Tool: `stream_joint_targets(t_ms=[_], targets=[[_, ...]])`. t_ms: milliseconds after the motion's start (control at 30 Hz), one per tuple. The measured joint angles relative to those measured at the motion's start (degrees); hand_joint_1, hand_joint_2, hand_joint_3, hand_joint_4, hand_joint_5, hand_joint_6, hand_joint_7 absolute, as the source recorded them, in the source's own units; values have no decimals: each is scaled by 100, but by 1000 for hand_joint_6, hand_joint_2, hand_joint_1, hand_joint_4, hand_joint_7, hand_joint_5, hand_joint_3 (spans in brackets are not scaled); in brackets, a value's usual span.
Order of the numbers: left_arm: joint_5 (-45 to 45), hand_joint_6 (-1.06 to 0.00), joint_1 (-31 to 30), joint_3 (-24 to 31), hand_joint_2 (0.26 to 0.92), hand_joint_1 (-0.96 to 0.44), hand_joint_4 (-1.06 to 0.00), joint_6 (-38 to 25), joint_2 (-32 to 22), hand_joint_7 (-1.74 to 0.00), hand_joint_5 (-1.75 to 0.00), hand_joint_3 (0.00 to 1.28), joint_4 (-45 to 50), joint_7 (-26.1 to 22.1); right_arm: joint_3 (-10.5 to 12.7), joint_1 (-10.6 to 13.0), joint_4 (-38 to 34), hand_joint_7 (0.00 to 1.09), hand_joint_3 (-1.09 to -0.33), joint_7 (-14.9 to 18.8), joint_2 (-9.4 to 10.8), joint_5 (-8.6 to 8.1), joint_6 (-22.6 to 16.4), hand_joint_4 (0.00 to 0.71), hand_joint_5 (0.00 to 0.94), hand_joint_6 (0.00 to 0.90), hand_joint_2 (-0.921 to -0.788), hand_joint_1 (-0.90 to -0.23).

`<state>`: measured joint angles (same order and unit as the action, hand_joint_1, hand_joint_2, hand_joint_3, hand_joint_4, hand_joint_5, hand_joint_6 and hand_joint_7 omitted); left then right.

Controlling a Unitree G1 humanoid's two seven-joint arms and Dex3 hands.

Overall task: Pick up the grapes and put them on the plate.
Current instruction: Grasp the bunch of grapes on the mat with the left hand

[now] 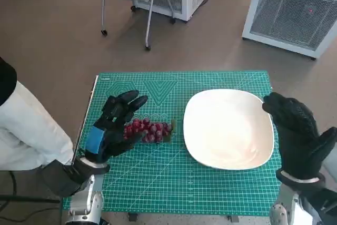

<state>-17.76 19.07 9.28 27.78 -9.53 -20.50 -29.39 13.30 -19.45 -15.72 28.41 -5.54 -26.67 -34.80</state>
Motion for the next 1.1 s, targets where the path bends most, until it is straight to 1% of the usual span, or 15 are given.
stream_joint_targets(t_ms=[367, 467, 533, 600, 667, 767, 933, 1000, 1100], targets=[[-2, -126, -1, -1, 921, -302, -207, -18, -18, -758, -428, 113, 1, -7, 0, 0, 1, 883, -565, -1, 1, 0, 3, 464, 464, 241, -921, -423], [74, -129, -5, -12, 921, -303, -216, -14, -46, -711, -357, 104, 4, 30, 0, 0, 5, 884, -565, -3, 2, 0, 5, 463, 464, 241, -921, -423], [280, -126, -10, -39, 920, -318, -210, 5, -102, -605, -246, 83, 12, 120, 0, 1, 6, 884, -565, -4, 3, 0, 8, 463, 465, 241, -921, -422], [676, -120, -22, -90, 912, -346, -159, 30, -208, -425, -128, 49, 36, 293, 0, 0, 7, 885, -566, -4, 3, -1, 8, 463, 465, 243, -921, -421], [1171, -116, -39, -152, 892, -373, -93, 27, -350, -261, -62, 24, 93, 501, 1, -2, 9, 886, -566, -4, 3, -1, 7, 463, 465, 245, -921, -420], [1921, -104, -75, -232, 839, -376, -31, -99, -574, -121, -20, 8, 260, 783, 1, -7, 12, 887, -568, -4, 3, -3, 5, 463, 466, 248, -921, -418], [3167, -126, -144, -378, 749, -306, -4, -628, -890, -64, -2, 2, 703, 1143, 3, -10, 26, 888, -570, -4, 2, -5, 4, 465, 468, 252, -921, -415], [3697, -138, -159, -468, 726, -290, -1, -934, -991, -57, 0, 0, 897, 1254, 2, -10, 34, 887, -570, -5, 2, -4, 4, 465, 469, 253, -921, -414], [4454, -151, -170, -643, 711, -284, 0, -1450, -1098, -50, 1, 0, 1180, 1367, 0, -12, 39, 887, -571, -5, 3, -4, 4, 465, 470, 253, -921, -414]])
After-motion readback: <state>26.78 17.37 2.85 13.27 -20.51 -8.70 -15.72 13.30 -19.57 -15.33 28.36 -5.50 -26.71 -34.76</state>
